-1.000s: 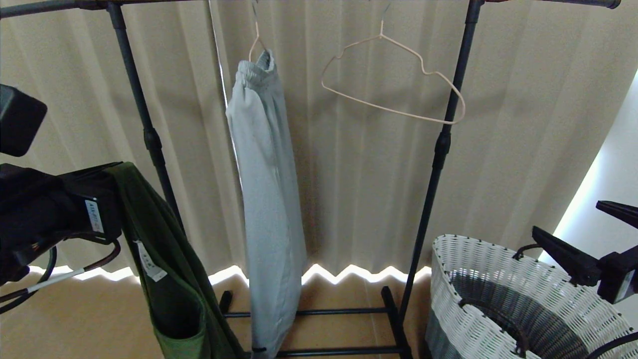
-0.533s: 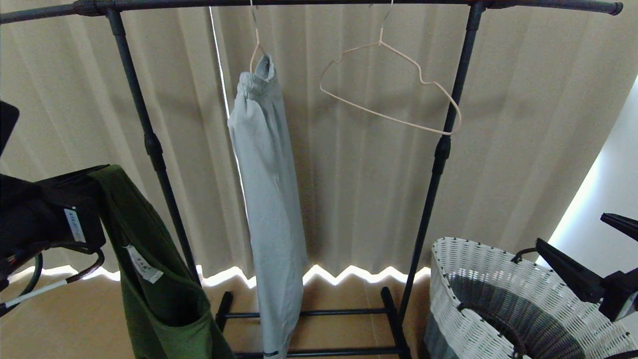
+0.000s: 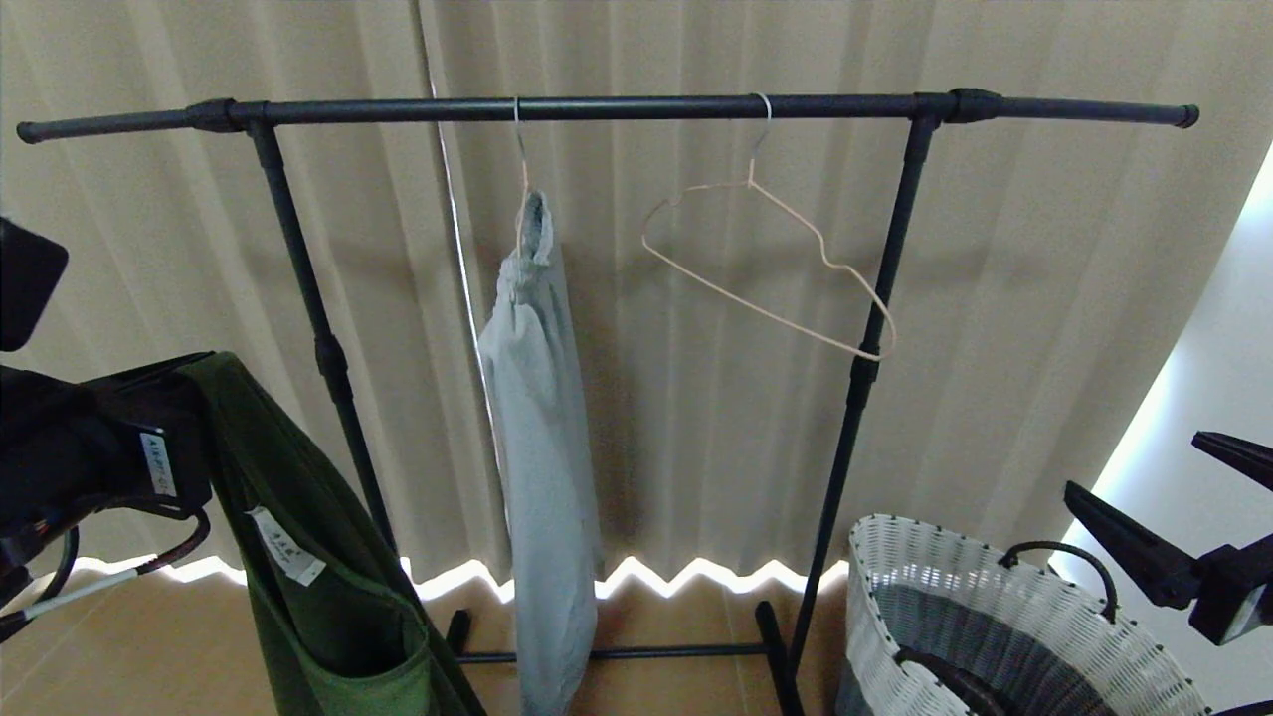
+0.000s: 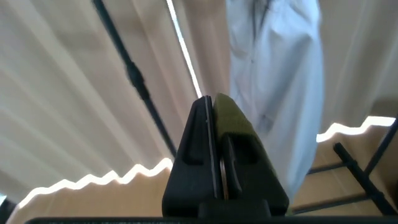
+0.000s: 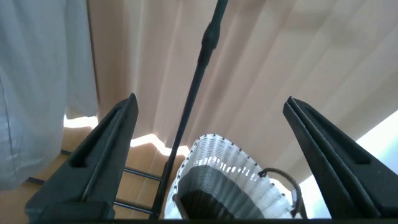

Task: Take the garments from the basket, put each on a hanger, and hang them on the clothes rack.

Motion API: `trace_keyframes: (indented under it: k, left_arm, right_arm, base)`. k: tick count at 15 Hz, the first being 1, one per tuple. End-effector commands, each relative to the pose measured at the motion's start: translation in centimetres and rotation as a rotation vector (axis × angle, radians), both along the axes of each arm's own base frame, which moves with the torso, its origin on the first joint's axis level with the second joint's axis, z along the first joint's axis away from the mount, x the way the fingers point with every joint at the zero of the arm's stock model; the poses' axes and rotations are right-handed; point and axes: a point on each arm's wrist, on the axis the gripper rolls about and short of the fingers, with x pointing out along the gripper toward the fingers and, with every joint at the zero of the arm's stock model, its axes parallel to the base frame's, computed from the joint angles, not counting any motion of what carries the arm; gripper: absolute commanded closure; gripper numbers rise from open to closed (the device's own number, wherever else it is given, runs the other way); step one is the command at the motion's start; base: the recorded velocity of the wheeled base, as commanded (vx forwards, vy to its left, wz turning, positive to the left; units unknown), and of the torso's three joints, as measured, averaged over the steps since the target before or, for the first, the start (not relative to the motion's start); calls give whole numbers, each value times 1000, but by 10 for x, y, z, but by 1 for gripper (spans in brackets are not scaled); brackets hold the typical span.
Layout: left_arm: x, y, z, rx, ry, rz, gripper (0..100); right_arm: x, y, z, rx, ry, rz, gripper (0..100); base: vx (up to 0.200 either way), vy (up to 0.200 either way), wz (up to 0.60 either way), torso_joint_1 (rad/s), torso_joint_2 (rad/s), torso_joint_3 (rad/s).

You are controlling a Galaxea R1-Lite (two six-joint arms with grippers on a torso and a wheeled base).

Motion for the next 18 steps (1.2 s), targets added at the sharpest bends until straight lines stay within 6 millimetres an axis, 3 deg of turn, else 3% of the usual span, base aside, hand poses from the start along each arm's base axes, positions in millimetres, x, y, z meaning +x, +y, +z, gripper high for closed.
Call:
trace_keyframes:
  k: [1, 14, 18]
  left_arm:
    - [2, 2, -1, 3, 6, 18, 100]
    - [-2, 5, -16, 18, 46, 23, 100]
    - [-8, 9, -24, 53, 57, 29, 100]
  right_arm:
    - [1, 0, 0, -1, 4, 0, 0]
    - [-2, -1, -5, -4, 13, -2, 0]
    - [-1, 0, 5, -5, -6, -1, 0]
  base:
    - [0, 0, 0, 183, -471, -276]
    - [0, 0, 0, 219, -500, -279]
    - [0, 0, 0, 65, -137, -75]
